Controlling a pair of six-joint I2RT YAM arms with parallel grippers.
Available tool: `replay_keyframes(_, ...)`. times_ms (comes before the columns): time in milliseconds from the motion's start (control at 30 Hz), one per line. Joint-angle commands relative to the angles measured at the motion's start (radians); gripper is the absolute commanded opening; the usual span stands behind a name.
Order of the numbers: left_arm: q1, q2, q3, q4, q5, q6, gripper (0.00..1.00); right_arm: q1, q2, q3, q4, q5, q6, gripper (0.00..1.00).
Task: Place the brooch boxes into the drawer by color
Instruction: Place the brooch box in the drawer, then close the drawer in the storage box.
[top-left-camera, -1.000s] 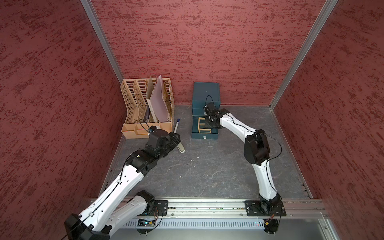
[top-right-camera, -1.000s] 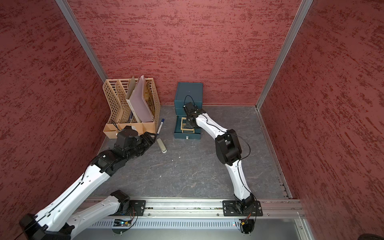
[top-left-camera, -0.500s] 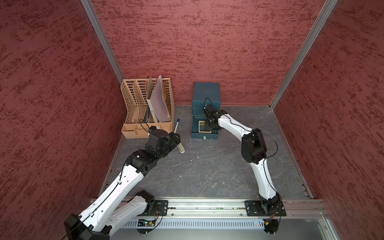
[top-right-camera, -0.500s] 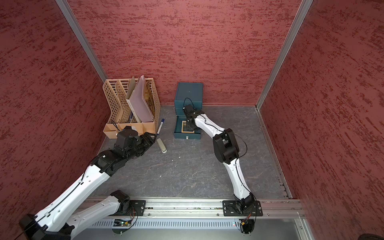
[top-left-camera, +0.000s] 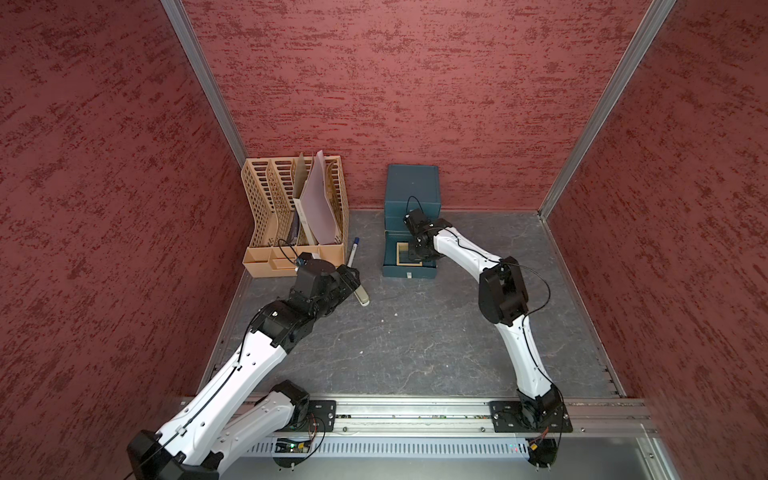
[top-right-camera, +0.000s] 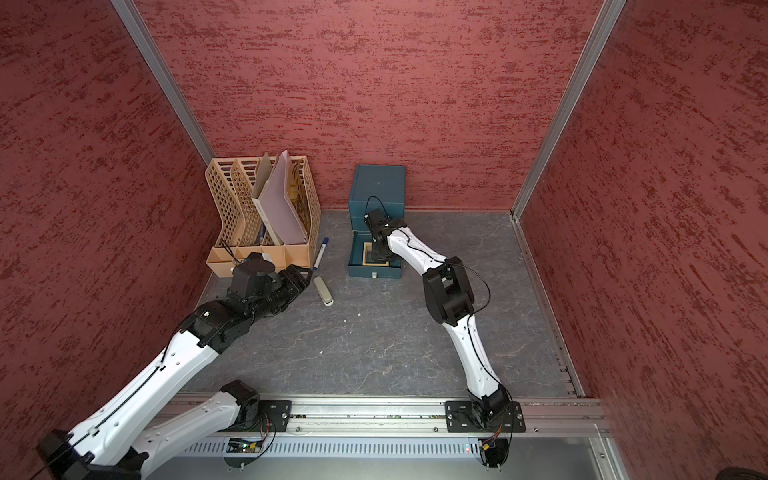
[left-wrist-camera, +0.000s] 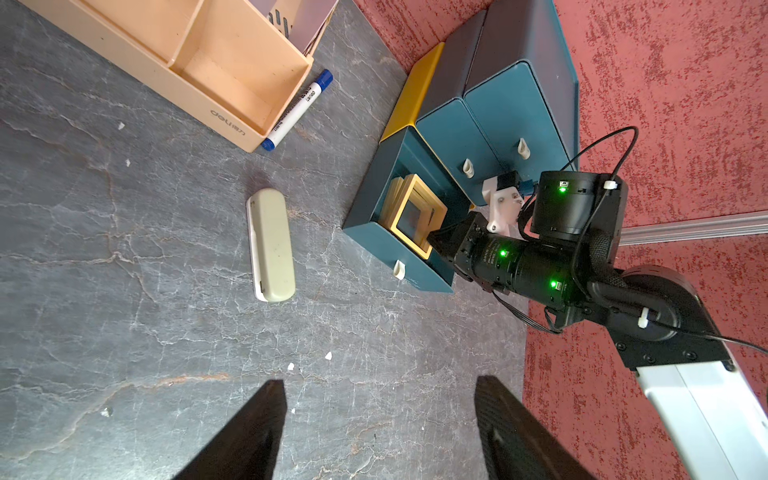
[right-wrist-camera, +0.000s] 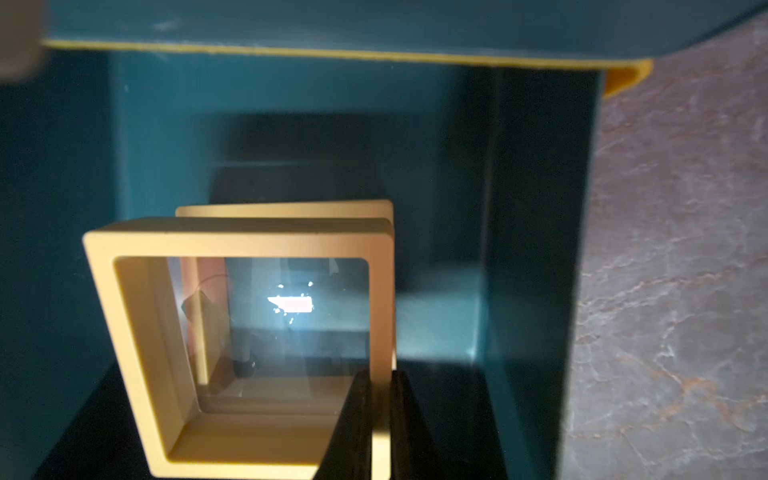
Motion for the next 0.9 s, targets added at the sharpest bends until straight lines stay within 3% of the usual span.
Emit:
replay_keyframes(0,0.002,-0.01,0.013,-0.012,-0.004,0.02,0.76,-0.009,0.008,0.025,-0.018,0.023,0.005,0.0)
replay_keyframes(100,0.001,-0.011,0.016,-0.015,-0.004,0.021,0.76,-0.013,0.013,0.03,-0.023,0.02,0.009,0.04)
replay_keyframes(233,0.002,-0.011,0.021,-0.021,-0.005,0.022,0.76,-0.015,0.009,0.03,-0.022,0.017,0.012,0.34)
replay_keyframes(333,0.002,-0.01,0.021,-0.02,-0.005,0.022,0.76,-0.013,-0.015,0.022,-0.004,0.007,0.007,0.44)
replay_keyframes(700,0.03,0.103,0.053,0.056,0.057,0.071,0.8,-0.004,-0.256,-0.108,0.132,-0.077,0.029,0.49)
replay_keyframes(867,0.083,0.195,0.093,0.164,0.123,0.092,0.81,-0.008,-0.433,-0.326,0.272,-0.16,0.099,0.5)
